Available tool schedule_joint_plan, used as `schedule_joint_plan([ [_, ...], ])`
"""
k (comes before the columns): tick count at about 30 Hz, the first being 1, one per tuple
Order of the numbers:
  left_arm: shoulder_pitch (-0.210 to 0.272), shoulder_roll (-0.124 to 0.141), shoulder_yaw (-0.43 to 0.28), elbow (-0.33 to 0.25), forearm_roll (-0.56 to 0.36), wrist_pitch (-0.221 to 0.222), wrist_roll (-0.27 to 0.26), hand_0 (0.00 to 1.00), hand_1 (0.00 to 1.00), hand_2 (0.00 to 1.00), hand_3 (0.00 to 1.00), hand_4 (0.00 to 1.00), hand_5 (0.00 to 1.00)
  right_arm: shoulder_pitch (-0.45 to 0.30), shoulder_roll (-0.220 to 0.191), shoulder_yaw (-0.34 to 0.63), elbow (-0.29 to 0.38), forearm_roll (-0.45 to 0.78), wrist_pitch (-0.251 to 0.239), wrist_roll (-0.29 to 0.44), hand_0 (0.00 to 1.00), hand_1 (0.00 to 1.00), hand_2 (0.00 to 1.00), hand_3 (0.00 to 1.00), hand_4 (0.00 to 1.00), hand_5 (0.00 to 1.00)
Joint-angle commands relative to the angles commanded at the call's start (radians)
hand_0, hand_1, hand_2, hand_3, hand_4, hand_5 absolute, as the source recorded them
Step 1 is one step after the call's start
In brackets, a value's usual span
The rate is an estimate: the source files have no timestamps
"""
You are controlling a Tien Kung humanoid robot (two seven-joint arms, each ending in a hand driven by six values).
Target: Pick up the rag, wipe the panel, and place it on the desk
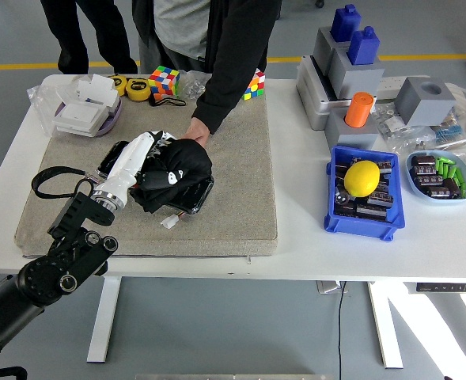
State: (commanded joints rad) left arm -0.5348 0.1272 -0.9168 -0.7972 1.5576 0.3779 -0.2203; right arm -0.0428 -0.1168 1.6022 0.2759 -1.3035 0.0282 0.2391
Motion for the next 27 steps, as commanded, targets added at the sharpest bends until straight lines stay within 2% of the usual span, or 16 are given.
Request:
schedule_joint_plan([
  [12, -0.026, 0.0, -0.146, 0.155, -0.01, 0.038, -0.046, 0.221, 0.27, 0.374, 0.557, 0.68, 0.002, -0.001, -0.001, -0.005, 0.001, 0.003, 0.0, 0.0, 0.589, 0.563, 0.477, 0.52, 0.911, 0.362],
  [23, -0.034, -0.001, -0.235, 0.211, -0.021, 0.091, -0.079, 0.221, 0.271, 0.374, 0.557, 0.681, 0.002, -0.002, 0.0, -0.011, 0.006, 0.009, 0.0, 0.0, 0.589, 0.563, 0.476, 0.52, 0.912, 0.362],
  [27, -0.034, 0.002, -0.24, 0.219, -0.017, 0.092, -0.076, 0.221, 0.272, 0.374, 0.557, 0.68, 0.002, -0.004, -0.001, -0.014, 0.006, 0.009, 0.0, 0.0, 0.588, 0.563, 0.477, 0.52, 0.911, 0.362],
])
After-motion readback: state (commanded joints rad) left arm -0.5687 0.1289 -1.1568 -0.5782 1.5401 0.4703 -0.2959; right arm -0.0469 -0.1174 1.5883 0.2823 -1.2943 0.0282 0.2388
